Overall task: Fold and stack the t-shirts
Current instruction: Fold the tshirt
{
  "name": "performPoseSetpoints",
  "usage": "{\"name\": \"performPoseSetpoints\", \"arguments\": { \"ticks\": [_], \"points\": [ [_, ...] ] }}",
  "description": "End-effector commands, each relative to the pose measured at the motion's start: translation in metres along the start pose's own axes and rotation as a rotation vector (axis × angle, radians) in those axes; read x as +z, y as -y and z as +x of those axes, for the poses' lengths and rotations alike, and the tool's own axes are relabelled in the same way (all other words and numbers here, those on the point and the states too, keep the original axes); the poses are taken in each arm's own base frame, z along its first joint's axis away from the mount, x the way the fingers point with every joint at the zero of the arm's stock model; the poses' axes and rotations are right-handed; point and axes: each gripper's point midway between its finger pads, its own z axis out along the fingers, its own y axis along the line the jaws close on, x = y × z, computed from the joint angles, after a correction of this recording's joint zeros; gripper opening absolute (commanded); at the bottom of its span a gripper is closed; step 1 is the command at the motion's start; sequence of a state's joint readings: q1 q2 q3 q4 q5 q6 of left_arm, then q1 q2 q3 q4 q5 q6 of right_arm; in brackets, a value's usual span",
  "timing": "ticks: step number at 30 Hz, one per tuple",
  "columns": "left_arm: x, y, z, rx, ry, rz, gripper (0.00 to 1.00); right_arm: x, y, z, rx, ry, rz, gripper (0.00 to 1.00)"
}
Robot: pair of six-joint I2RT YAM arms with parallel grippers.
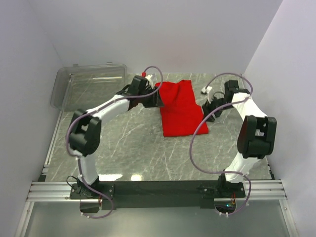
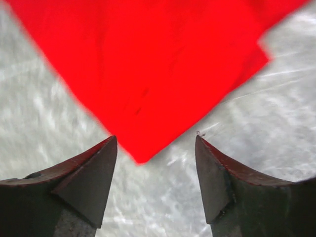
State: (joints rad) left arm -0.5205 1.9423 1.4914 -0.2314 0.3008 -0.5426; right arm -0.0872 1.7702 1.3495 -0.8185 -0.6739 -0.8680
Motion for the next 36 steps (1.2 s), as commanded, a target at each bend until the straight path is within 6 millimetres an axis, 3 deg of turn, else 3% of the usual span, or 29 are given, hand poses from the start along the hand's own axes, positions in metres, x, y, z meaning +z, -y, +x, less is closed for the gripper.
{"name": "performPoseSetpoints", "arguments": {
  "ticks": [1, 6, 12, 16, 22, 36],
  "points": [
    [-0.031, 0.021, 0.013, 0.038, -0.013, 0.095, 0.51, -0.013, -0.031, 0.022, -0.262, -0.028, -0.099, 0.72],
    [-0.048, 0.034, 0.071, -0.045, -0.124, 0.172, 0.51, -0.012, -0.038, 0.043, -0.454, -0.058, -0.121, 0.77],
    [-0.036, 0.048, 0.123, -0.090, -0.225, 0.150, 0.51, -0.002, -0.027, 0.055, -0.498, -0.118, -0.105, 0.77],
    [-0.025, 0.050, 0.131, -0.113, -0.224, 0.114, 0.51, 0.009, -0.025, 0.061, -0.519, -0.149, -0.092, 0.77],
    [-0.016, 0.036, 0.131, -0.119, -0.217, 0.005, 0.52, 0.020, -0.033, 0.066, -0.528, -0.160, -0.097, 0.77],
    [0.005, 0.027, 0.154, -0.140, -0.296, -0.050, 0.52, 0.030, -0.032, 0.072, -0.502, -0.185, -0.106, 0.76]
  ]
}}
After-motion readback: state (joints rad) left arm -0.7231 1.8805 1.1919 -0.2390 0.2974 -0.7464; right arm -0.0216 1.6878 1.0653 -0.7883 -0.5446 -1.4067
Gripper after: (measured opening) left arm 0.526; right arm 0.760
